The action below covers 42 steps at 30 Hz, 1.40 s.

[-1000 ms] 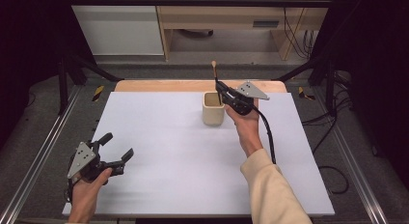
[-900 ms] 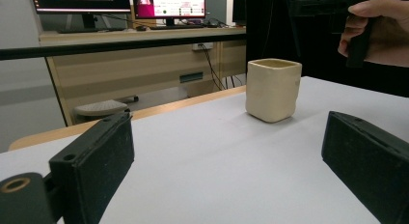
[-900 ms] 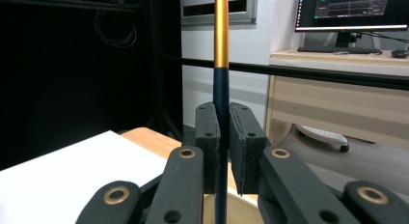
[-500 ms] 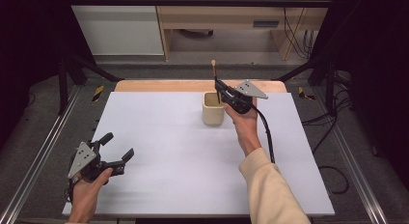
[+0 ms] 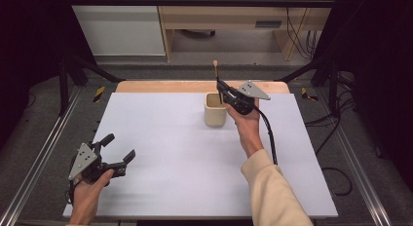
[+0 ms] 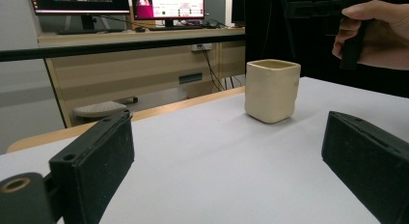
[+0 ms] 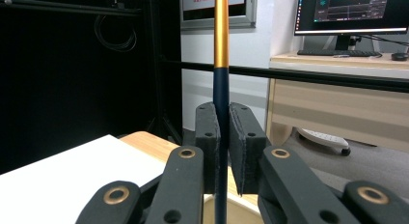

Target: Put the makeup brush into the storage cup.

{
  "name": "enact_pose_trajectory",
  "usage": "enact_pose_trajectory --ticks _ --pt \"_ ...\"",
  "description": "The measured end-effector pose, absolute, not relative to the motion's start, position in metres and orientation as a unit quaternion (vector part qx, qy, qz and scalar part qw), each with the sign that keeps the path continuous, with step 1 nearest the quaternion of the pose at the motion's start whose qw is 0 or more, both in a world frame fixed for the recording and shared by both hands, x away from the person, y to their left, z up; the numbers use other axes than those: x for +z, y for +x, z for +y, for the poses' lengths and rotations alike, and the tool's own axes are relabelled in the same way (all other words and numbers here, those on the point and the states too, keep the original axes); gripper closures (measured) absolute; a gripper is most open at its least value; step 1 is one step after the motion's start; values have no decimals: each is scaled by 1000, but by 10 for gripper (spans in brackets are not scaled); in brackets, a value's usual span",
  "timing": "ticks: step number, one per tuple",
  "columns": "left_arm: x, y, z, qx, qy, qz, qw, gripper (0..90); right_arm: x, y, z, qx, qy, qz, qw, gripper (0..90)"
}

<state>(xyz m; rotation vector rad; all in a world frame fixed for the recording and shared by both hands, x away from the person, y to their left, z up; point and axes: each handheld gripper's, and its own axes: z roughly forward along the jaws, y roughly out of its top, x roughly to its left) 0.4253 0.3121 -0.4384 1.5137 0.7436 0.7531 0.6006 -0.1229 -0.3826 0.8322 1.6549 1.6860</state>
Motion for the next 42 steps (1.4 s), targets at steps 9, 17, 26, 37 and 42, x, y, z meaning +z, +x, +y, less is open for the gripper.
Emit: enact_pose_trajectory --ticks 9,17,26,37,42 --pt "-438 425 312 324 653 320 604 39 -389 605 -123 641 320 624 313 832" --pt "-439 426 314 324 654 321 604 38 -397 610 -124 636 324 626 314 831" --pt "-438 425 314 325 652 320 605 38 -401 609 -123 633 322 631 313 832" --pt "-437 425 315 325 650 319 608 39 -405 607 -123 628 324 636 311 832" --pt "-437 425 316 325 649 319 610 38 -405 607 -124 627 323 637 312 832"
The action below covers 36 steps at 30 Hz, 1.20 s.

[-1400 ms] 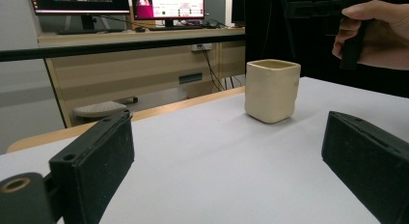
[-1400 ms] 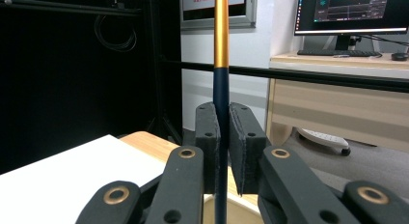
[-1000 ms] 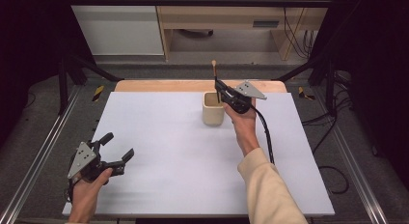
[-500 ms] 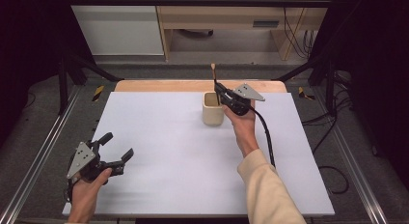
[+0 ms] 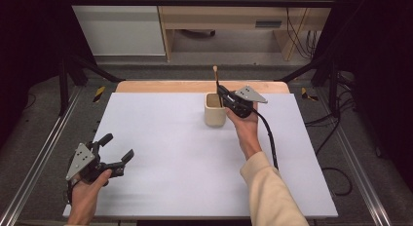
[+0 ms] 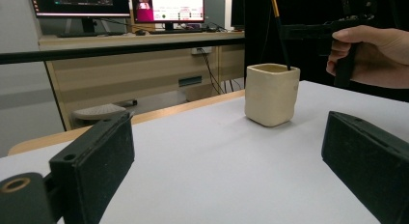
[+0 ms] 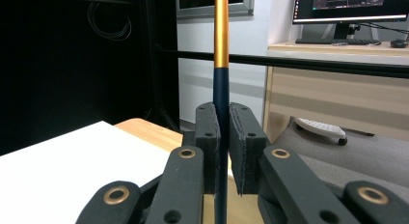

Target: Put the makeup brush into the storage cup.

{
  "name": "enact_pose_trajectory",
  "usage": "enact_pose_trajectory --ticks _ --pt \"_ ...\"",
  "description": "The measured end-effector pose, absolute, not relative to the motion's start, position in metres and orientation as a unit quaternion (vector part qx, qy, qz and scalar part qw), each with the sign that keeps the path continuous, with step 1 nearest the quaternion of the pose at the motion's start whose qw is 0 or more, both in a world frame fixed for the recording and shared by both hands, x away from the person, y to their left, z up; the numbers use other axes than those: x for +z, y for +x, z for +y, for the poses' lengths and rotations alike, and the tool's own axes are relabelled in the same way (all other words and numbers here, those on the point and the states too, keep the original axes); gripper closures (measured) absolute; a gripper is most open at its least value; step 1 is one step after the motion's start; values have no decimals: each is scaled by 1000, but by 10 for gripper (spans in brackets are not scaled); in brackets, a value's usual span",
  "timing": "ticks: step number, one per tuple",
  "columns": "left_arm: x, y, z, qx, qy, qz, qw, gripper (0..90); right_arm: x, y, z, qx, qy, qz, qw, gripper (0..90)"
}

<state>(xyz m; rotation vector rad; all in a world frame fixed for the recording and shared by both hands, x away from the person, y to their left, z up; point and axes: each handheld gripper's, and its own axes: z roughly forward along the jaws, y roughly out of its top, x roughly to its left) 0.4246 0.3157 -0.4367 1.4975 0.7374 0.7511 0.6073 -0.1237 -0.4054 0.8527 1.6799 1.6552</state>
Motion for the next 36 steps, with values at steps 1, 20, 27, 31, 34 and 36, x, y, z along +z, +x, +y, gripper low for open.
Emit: enact_pose_trajectory --ticks 1,20,27,31,34,36 --pt "-436 425 316 325 648 319 611 38 -406 607 -124 627 323 636 311 832" --pt "-436 424 312 319 652 316 611 38 -407 605 -126 622 325 641 310 831" --pt "-436 424 309 317 654 314 611 38 -409 605 -127 618 325 646 309 832" --pt "-436 424 309 317 655 313 611 38 -411 604 -126 618 327 646 307 831" --pt "-436 424 309 317 654 314 611 38 -412 604 -125 617 326 648 306 831" --pt "-436 424 310 317 654 314 611 38 -413 604 -125 617 325 648 305 831"
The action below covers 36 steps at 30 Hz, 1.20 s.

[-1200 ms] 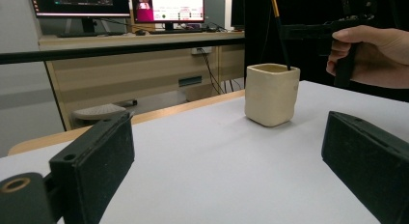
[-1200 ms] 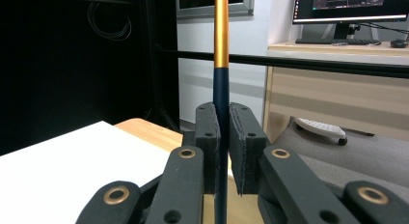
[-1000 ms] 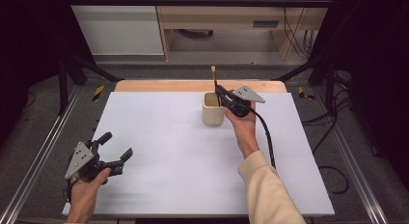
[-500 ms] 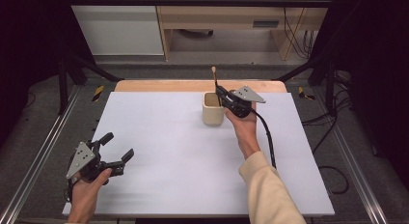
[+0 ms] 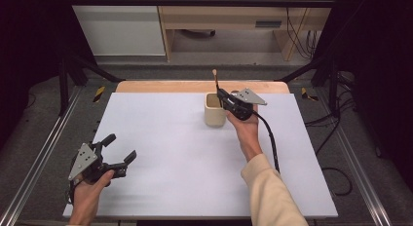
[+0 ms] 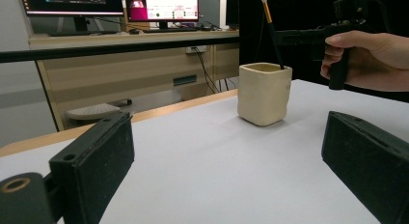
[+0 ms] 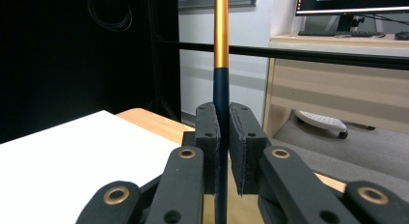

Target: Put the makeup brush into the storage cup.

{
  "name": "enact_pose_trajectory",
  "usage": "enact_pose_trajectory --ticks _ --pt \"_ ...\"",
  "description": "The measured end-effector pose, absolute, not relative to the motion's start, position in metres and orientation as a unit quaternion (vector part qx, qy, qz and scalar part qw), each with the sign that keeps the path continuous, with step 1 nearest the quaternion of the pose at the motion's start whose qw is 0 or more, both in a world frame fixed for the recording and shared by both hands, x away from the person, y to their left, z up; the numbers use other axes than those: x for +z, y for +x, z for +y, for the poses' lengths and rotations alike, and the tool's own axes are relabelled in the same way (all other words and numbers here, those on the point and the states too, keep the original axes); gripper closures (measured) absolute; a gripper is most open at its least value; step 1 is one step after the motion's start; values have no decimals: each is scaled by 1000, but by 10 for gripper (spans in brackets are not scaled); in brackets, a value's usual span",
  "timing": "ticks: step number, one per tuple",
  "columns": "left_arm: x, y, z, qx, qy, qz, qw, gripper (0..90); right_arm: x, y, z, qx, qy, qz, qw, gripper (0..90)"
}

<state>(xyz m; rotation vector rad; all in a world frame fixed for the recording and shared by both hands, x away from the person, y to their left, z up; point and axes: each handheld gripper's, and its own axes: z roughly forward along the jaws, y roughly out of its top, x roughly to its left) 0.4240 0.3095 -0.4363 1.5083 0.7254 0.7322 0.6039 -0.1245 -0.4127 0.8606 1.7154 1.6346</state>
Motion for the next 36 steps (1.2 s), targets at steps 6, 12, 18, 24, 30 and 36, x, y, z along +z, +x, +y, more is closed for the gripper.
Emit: enact_pose_trajectory --ticks 6,12,18,24,30,36 --pt "-436 424 310 318 654 314 611 38 -413 602 -124 617 325 649 304 831" --pt "-436 424 310 318 654 314 610 38 -413 602 -124 615 324 651 307 831" --pt "-436 424 310 319 654 314 610 38 -417 601 -127 609 329 654 307 831" --pt "-436 424 309 319 655 314 609 39 -423 598 -130 600 330 662 304 793" --pt "-436 424 311 321 653 315 610 39 -418 587 -130 584 338 675 299 468" --pt "-436 424 310 322 655 313 608 39 -419 567 -137 575 334 678 313 354"
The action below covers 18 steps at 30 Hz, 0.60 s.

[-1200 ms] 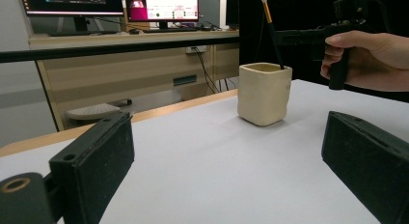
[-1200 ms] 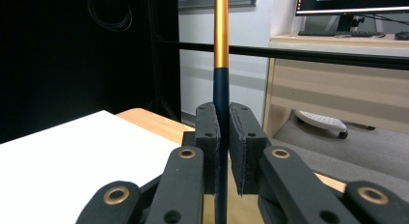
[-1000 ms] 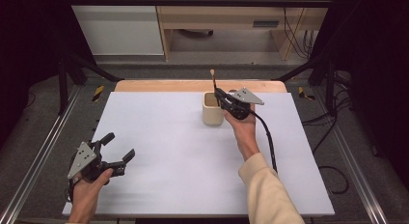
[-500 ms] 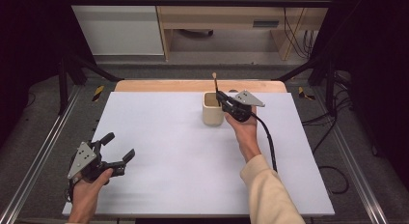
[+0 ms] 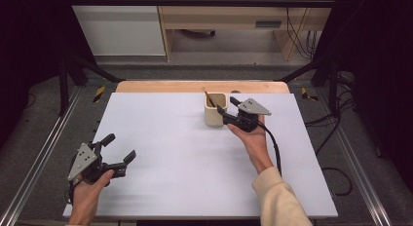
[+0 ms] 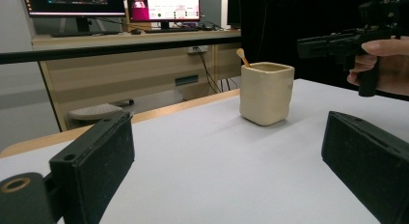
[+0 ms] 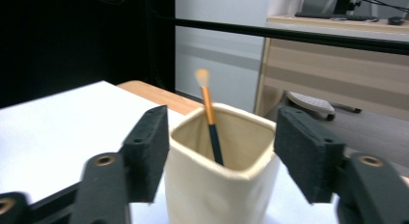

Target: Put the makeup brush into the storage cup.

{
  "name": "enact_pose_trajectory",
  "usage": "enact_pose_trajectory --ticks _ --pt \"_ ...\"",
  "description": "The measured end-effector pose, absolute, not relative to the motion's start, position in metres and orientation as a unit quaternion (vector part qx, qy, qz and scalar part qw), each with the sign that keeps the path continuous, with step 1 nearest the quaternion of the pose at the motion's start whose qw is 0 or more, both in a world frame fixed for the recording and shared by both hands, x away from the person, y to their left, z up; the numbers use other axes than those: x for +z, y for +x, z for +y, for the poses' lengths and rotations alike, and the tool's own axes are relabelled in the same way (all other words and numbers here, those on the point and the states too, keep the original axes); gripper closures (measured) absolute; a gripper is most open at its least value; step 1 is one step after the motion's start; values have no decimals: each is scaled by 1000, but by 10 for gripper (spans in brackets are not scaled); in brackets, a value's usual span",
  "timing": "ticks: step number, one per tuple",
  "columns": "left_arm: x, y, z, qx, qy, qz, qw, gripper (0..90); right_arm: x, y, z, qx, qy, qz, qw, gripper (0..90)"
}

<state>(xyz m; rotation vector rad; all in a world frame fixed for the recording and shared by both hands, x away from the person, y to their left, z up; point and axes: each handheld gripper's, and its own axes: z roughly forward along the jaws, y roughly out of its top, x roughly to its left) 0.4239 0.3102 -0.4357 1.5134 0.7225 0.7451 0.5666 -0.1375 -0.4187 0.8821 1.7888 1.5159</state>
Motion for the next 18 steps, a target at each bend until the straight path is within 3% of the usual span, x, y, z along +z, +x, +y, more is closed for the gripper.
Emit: enact_pose_trajectory --ticks 18 --pt "-436 424 311 322 656 313 607 36 -405 543 -146 573 333 685 302 149"
